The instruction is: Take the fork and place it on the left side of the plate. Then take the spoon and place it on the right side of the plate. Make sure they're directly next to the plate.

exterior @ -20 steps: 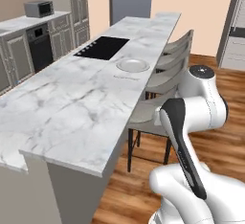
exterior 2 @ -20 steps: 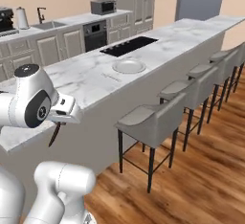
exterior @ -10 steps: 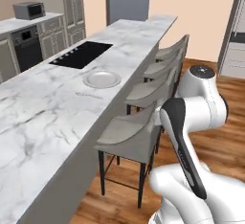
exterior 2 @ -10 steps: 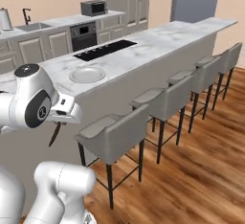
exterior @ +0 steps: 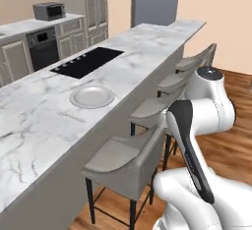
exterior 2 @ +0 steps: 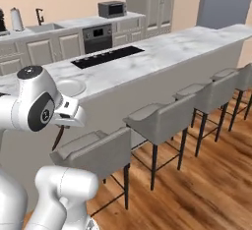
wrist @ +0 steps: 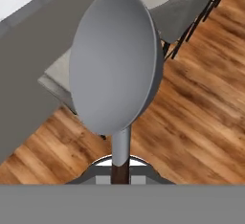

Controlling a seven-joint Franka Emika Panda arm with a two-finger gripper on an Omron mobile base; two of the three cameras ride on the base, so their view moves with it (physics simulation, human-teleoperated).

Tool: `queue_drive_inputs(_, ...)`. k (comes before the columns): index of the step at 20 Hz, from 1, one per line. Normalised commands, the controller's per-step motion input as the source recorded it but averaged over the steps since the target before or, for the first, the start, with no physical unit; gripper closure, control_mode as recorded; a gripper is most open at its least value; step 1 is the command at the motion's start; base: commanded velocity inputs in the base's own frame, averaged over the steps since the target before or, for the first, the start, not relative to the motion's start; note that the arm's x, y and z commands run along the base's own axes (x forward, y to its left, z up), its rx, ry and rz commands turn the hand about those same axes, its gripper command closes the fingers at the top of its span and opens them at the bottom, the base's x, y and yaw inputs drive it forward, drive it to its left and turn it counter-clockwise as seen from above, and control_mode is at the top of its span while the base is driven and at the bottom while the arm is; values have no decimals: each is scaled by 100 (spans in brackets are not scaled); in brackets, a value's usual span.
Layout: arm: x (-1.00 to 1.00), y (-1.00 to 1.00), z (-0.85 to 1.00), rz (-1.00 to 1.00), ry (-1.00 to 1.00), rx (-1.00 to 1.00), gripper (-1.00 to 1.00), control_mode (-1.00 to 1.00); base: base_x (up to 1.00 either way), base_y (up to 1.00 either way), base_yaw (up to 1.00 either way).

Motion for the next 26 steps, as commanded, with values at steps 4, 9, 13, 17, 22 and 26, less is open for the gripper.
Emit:
queue_drive_inputs(4, 0, 0, 0, 0, 0, 0, 100, 100, 60, -41, 44)
queue_drive_inputs(9, 0, 0, 0, 0, 0, 0, 100, 100, 59, -45, 43)
queue_drive_inputs(13, 0, 0, 0, 0, 0, 0, 100, 100, 59, -46, 43)
queue_drive_inputs(17, 0, 0, 0, 0, 0, 0, 100, 100, 57, -56, 40)
queue_drive_inputs(22, 0, 0, 0, 0, 0, 0, 100, 100, 30, -76, 35)
queue_drive_inputs(26, 0, 0, 0, 0, 0, 0, 100, 100, 32, -75, 34)
